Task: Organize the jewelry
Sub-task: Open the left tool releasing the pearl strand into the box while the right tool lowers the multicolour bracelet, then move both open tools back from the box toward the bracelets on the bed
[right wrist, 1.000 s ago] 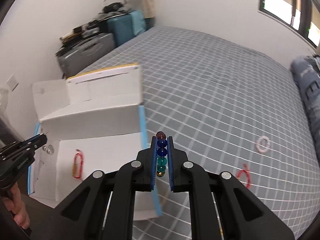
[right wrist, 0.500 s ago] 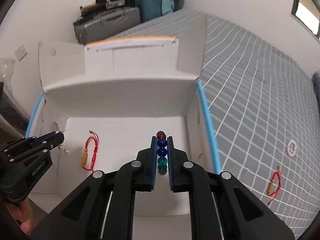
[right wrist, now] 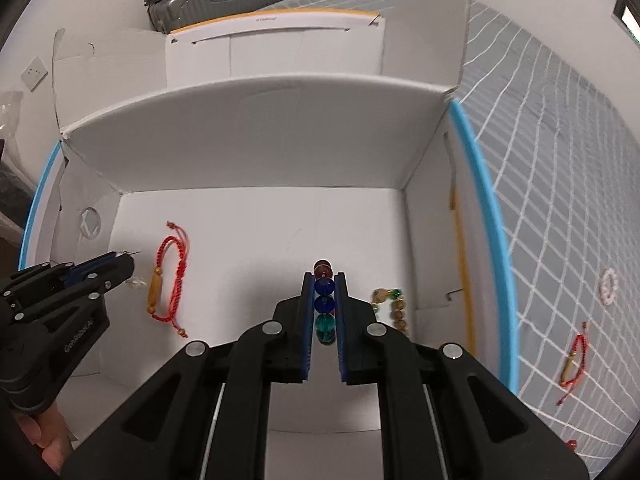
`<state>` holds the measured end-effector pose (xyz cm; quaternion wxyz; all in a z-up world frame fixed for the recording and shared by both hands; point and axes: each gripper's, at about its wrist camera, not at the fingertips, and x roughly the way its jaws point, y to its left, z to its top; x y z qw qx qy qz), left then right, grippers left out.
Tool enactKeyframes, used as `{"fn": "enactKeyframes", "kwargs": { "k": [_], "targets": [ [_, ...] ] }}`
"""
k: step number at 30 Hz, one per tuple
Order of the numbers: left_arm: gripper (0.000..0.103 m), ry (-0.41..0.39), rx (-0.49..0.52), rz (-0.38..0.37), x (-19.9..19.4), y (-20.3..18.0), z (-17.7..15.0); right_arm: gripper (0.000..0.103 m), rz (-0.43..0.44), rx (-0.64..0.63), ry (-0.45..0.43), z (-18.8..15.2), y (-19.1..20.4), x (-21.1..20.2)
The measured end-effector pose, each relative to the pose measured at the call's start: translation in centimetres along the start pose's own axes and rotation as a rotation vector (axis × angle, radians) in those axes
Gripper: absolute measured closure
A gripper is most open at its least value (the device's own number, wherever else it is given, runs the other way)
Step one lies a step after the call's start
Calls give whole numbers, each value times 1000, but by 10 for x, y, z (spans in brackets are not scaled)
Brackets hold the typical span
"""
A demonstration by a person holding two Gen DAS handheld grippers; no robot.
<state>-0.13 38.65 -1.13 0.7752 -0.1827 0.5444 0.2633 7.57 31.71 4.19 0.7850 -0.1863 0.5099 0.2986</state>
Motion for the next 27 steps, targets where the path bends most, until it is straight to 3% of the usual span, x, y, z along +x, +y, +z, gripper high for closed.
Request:
{"fn": "enactKeyframes", "kwargs": {
  "k": [9, 10, 11, 12, 14, 15, 16, 20, 27],
  "targets": [
    [90, 2, 0, 12, -2, 2, 2, 92, 12, -7, 18, -2, 3, 6],
    [90, -2, -3, 12, -4, 3, 3, 86, 22, -10, 14, -2, 3, 4],
    [89, -4, -7, 11, -6, 3, 3, 74, 24, -9, 10, -1, 4, 3],
    [84, -6, -11, 9, -9, 2, 4, 69, 27, -6, -1, -2, 3, 0],
    [58, -21, -16, 14, -17, 5, 3, 56, 38, -12, -13, -1, 5, -5],
    [39, -42, -26, 16, -22, 8, 2, 52, 42, -16, -19, -1, 6, -7],
    [38, -66, -31, -3, -28, 10, 1, 42, 47, -20, -29, -1, 6, -10],
    [22, -117, -49, 18, -48, 17, -4, 28, 59, -24, -52, -3, 5, -20],
    [9, -168, -65, 5, -65, 26, -13, 15, 59, -31, -96, -3, 5, -34]
  ]
}}
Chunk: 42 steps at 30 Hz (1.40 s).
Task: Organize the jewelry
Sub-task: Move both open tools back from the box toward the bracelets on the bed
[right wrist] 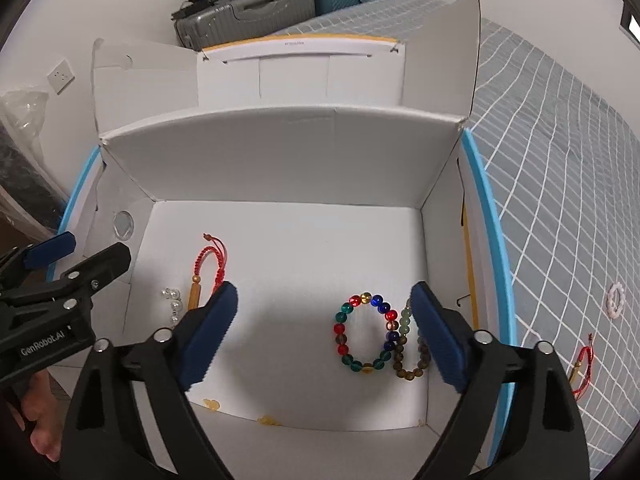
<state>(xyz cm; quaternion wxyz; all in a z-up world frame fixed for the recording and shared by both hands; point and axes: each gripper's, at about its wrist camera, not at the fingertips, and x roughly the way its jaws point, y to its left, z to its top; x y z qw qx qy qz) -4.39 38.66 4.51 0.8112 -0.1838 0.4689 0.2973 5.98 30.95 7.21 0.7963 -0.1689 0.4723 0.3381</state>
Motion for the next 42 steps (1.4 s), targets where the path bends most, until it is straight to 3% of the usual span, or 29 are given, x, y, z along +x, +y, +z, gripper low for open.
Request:
{"fn": "enactKeyframes", "kwargs": {
  "k": [3, 10, 22, 35, 42],
  "targets": [
    [6, -34, -9, -6, -10, 4, -2, 8, -5, -1, -35, -1, -1, -8],
    [6, -101, -13, 6, -25, 6, -10, 8, -28, 2, -92, -2, -4, -27],
    [6, -142, 11, -66, -54, -26, -16, 8, -96, 53, -158, -10, -48, -66],
    [6, -180, 154, -154, -77, -130, -22, 8, -204, 193, -202, -33, -168, -122],
    [6, -186, 262, -203, -79, -209, -28, 8, -269, 272, -211, -50, -233, -137]
  ]
}}
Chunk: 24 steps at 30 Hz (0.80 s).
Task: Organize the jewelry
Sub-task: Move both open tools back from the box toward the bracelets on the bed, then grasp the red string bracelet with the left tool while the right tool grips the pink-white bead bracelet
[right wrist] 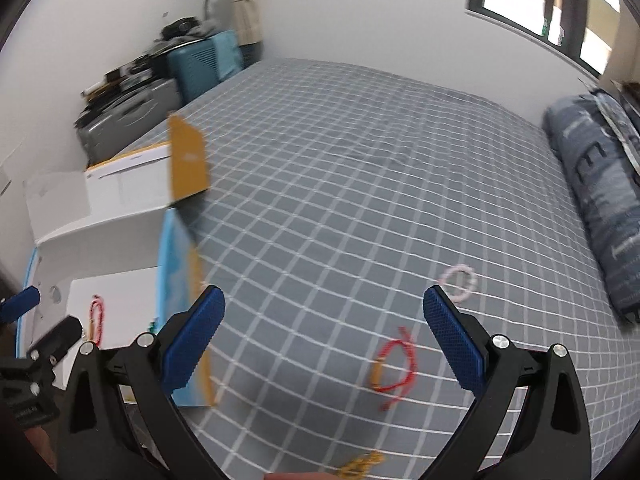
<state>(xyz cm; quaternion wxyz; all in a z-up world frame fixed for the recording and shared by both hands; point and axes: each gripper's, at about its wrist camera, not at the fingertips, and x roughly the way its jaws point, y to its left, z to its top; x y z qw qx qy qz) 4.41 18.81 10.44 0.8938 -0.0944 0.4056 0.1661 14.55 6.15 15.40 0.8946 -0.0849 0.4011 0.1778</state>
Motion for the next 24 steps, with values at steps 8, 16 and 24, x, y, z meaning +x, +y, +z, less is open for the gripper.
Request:
{"fn": "enactKeyframes", "kwargs": {
  "k": [8, 16, 24],
  "targets": [
    [6, 17, 112, -71, 27, -84, 3, 7, -54, 77, 18, -2, -68, 16],
    [6, 69, 196, -129, 79, -147, -7, 8, -88, 197, 51, -10, -142, 52],
    [6, 135, 228, -177, 135, -188, -21, 8, -100, 225, 118, -25, -180, 113]
  ]
}}
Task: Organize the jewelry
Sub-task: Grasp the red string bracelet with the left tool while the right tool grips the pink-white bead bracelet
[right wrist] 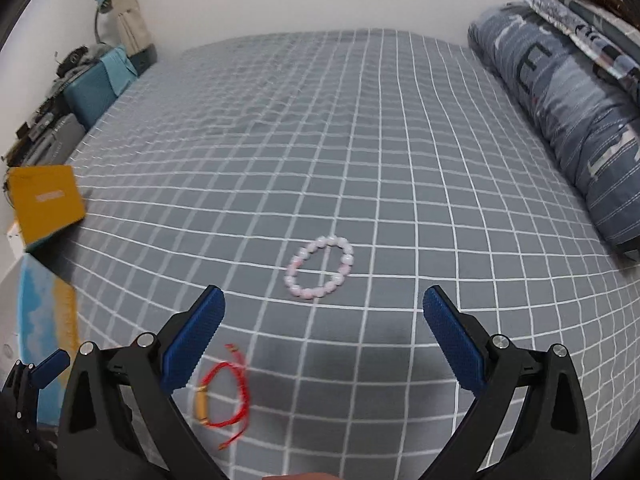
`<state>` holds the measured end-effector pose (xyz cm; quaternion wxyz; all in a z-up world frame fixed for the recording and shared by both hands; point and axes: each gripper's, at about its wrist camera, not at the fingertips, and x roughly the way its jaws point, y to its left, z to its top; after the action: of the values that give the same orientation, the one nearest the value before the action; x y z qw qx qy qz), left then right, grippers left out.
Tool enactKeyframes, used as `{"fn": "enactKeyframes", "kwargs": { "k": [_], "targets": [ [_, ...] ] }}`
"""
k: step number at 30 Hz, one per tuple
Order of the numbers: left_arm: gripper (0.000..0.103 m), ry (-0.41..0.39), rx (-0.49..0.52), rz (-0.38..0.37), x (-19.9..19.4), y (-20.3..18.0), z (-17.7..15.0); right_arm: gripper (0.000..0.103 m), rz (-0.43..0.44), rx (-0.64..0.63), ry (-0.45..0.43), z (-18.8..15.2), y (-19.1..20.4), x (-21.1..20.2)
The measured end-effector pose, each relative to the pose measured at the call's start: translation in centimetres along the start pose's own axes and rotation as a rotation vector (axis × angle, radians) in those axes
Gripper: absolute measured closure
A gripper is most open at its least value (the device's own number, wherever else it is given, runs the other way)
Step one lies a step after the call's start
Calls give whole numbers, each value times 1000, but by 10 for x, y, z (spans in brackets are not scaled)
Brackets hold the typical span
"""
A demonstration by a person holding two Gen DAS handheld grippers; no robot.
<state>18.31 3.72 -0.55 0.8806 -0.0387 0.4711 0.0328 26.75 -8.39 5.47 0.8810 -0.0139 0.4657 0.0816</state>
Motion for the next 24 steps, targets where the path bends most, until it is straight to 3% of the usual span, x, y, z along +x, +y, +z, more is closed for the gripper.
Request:
{"fn": "enactKeyframes", "kwargs": {
  "k": [10, 24],
  "targets": [
    [6, 63, 52, -30, 57, -25, -5, 8, -14, 23, 71, -3, -17, 69],
    [6, 99, 78, -77, 89, -41, -14, 9, -13, 74, 126, 4, -20, 109]
  ]
}}
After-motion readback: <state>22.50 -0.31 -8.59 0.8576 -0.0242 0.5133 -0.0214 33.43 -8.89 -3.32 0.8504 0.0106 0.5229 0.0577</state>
